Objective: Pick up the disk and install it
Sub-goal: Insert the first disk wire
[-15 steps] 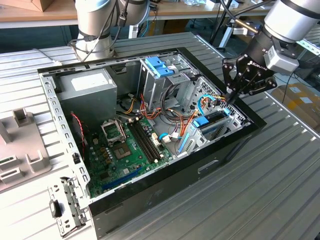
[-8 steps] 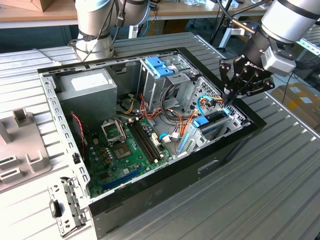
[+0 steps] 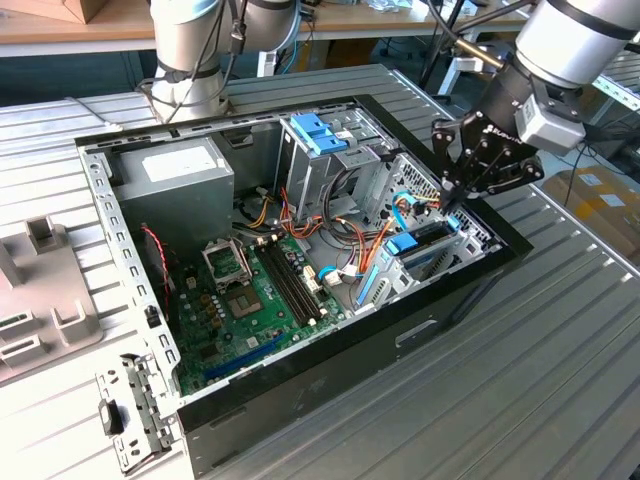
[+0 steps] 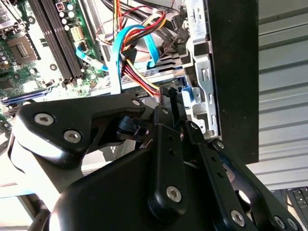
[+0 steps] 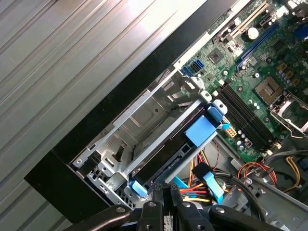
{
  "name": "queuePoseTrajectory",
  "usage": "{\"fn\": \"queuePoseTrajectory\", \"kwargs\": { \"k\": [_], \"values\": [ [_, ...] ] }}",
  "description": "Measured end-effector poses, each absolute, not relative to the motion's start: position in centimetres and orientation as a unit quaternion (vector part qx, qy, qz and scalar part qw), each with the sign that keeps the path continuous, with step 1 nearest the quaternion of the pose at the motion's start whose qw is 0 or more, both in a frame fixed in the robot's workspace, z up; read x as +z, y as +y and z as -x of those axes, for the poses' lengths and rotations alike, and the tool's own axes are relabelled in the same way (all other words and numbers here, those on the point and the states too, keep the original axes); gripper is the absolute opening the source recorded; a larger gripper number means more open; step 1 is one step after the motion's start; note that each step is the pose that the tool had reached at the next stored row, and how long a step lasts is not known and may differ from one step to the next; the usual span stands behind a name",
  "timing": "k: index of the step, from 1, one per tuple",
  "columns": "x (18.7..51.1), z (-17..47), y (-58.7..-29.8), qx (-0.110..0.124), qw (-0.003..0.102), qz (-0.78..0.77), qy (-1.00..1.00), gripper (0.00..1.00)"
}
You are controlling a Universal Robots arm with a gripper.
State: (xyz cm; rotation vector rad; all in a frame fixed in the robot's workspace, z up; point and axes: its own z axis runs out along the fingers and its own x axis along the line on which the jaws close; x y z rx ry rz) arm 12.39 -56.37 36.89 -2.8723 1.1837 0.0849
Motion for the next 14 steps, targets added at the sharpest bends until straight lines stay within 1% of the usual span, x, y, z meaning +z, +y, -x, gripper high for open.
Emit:
{"fn": "queuePoseTrajectory", "kwargs": {
  "k": [9,14],
  "values": [
    [36.65,-12.14,-56.79,0.027,0.017,0.924,0.382,0.17],
    [36.37,-12.14,-56.80,0.027,0.018,0.909,0.415,0.17]
  ]
}}
